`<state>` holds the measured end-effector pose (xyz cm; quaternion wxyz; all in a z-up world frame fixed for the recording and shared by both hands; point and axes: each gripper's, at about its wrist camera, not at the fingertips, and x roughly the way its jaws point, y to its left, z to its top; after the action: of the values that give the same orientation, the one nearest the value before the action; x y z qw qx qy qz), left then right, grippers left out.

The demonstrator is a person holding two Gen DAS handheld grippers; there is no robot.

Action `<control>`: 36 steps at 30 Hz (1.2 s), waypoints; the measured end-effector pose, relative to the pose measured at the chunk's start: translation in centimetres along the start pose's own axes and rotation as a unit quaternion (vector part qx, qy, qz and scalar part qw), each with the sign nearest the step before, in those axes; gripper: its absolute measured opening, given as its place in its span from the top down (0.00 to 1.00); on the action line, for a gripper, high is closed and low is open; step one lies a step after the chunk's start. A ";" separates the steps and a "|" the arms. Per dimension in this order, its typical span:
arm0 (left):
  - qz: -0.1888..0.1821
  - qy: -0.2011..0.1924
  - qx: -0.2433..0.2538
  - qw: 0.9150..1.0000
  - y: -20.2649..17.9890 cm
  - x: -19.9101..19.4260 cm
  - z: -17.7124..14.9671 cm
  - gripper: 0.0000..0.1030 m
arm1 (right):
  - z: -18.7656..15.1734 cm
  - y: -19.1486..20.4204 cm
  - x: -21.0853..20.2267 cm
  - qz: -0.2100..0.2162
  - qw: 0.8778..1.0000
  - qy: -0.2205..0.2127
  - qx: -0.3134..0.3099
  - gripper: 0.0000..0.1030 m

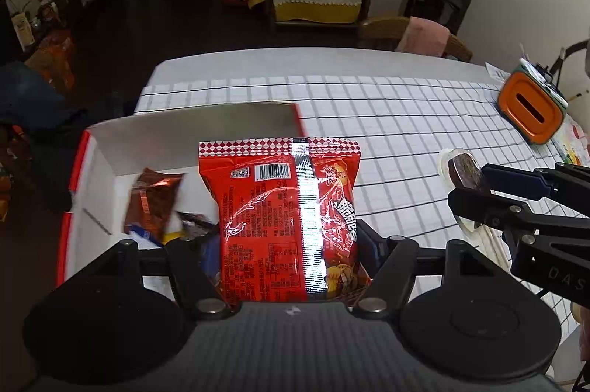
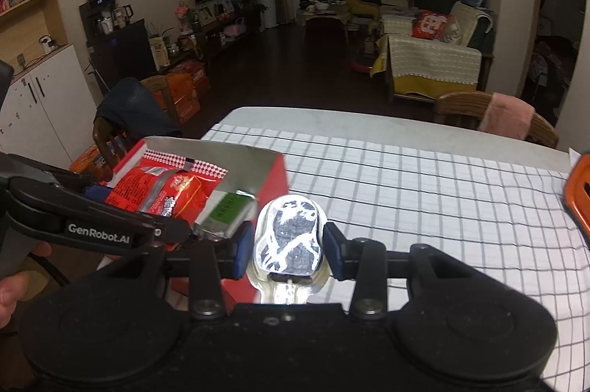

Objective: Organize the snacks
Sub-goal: 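Carry the red bag and clear-packed candy into the red box and release both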

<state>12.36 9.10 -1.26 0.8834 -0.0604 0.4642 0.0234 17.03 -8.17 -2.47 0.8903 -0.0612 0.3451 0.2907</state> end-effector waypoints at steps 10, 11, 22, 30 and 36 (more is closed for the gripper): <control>0.019 0.008 -0.022 1.000 6.8 0.8 0.4 0.32 | 2.4 4.7 4.9 0.010 1.000 0.016 -0.007 0.62; 0.021 0.010 -0.023 0.999 7.4 1.0 0.4 0.32 | 2.5 5.0 5.4 0.011 1.000 0.018 -0.007 0.62; 0.055 0.027 -0.036 0.997 12.4 4.4 0.3 0.32 | 3.6 7.9 12.4 -0.001 0.998 0.056 -0.021 0.62; 0.060 0.054 -0.008 0.997 13.0 7.8 0.0 0.32 | 2.7 9.3 16.5 0.016 0.996 0.090 -0.020 0.62; 0.060 0.094 -0.007 0.994 13.1 10.1 -0.7 0.32 | 1.6 9.6 18.0 0.028 0.992 0.118 -0.017 0.62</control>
<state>16.24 21.84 -11.10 0.8325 -0.0411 0.5475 0.0736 23.24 8.78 -12.12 0.8337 -0.1007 0.4442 0.3121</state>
